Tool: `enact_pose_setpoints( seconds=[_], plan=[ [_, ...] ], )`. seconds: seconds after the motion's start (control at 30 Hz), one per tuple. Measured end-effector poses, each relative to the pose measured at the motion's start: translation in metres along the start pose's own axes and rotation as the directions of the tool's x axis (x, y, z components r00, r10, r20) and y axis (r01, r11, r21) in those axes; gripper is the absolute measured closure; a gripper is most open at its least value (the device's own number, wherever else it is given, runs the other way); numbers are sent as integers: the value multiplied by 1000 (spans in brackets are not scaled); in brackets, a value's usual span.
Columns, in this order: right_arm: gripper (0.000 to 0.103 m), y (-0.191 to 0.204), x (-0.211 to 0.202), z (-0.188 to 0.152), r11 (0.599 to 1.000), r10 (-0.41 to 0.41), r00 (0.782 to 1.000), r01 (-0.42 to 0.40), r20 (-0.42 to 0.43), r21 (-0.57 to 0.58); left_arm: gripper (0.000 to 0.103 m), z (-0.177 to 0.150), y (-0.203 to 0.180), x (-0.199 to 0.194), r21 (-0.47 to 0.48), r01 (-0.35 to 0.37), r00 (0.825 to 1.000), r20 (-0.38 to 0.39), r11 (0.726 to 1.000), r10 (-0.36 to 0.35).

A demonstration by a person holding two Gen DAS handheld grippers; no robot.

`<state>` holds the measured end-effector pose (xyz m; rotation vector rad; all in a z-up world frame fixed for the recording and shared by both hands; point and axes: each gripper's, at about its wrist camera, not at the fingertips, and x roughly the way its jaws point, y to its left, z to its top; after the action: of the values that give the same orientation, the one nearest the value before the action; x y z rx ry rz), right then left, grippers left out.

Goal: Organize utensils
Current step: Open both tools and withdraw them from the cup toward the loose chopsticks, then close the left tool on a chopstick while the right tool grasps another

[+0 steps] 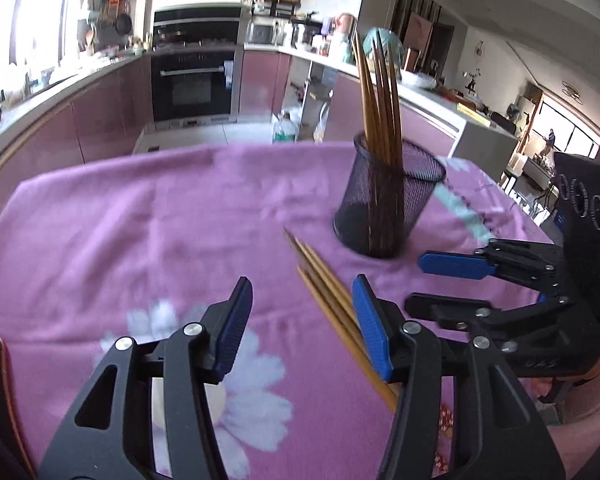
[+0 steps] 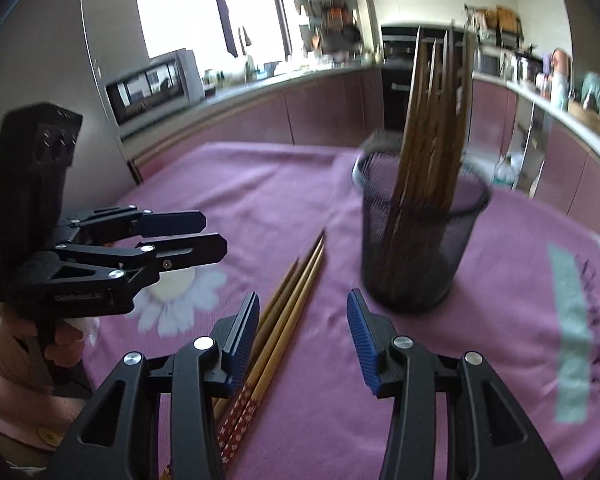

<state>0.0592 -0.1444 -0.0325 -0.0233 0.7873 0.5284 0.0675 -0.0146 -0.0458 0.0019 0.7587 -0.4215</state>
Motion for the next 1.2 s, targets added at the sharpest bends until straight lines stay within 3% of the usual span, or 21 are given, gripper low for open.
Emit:
enact_pose_setpoints(
  seconds=[0.33,0.8,1.2],
  plan=[
    [61,7,17,-20,999,-23,998,24,-63,27,51,-24,-7,22,4,-3,997,-78,1000,3],
    [63,6,24,-23,995,-102,989,100,-104,-23,51,-30,-13,30,32,4,994,-112,999,-1],
    [66,0,22,-25,997,-80,992,81,-95,10,50,-31,-21,46,69,-17,989,-144,997,27]
  ],
)
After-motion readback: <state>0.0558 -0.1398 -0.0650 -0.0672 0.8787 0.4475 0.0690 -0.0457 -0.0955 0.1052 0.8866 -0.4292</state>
